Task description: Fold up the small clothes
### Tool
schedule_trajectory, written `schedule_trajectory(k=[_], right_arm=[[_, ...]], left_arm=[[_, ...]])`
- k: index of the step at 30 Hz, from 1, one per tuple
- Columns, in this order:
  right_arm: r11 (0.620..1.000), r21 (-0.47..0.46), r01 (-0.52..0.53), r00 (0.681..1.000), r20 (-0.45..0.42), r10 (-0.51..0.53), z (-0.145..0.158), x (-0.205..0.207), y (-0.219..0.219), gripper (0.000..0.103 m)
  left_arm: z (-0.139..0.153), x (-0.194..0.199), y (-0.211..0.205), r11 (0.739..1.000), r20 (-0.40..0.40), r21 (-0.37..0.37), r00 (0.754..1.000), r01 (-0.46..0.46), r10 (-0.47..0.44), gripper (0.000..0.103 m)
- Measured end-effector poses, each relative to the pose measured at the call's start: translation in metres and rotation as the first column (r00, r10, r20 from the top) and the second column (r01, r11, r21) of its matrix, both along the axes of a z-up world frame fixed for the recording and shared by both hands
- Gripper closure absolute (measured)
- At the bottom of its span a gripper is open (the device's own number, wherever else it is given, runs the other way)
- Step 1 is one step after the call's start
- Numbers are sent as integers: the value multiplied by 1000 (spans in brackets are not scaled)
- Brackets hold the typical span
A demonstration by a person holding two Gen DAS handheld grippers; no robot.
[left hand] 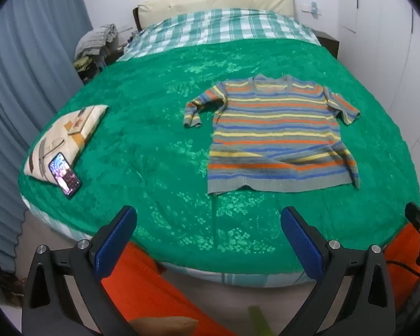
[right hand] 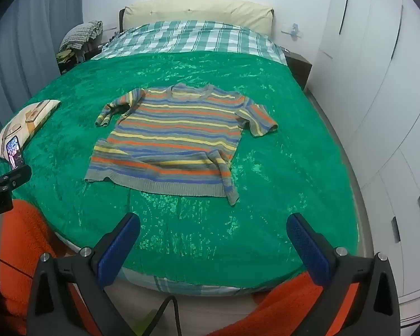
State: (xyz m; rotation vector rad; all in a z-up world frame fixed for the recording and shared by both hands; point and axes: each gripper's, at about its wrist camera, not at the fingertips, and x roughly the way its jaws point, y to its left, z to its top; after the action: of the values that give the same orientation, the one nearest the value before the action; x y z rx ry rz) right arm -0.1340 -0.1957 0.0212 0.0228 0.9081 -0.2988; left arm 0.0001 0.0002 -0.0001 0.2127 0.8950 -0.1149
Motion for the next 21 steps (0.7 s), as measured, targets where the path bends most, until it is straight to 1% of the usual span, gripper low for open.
schedule_trajectory(k=[6,11,14,15,21], right_arm=[[1000,-2,-1,1000,-1,1,-1,1,2,0],[1000,-5,-2,1000,-5,2,-13,-3,8,0],[1000,-6,-2,1000,-12,2,-14,-3,12,0],[1000,-4,-5,1000,-28,5,-10,4,9,0],[1000,0,-3,999,-38,3,-10,4,9,0]], left_arm=[[0,0,0,1000,-5,-4,1000,0,0,0],[-5,-1,5,1000,-5,-1,1000,-7,7,0],[-11,1,5,1000,-11,2,1000,-12,12,0],[-11,0,5,1000,-13,5,1000,-13,13,0],[-9,3,2,1000,-29,12,1000,-6,6,0]])
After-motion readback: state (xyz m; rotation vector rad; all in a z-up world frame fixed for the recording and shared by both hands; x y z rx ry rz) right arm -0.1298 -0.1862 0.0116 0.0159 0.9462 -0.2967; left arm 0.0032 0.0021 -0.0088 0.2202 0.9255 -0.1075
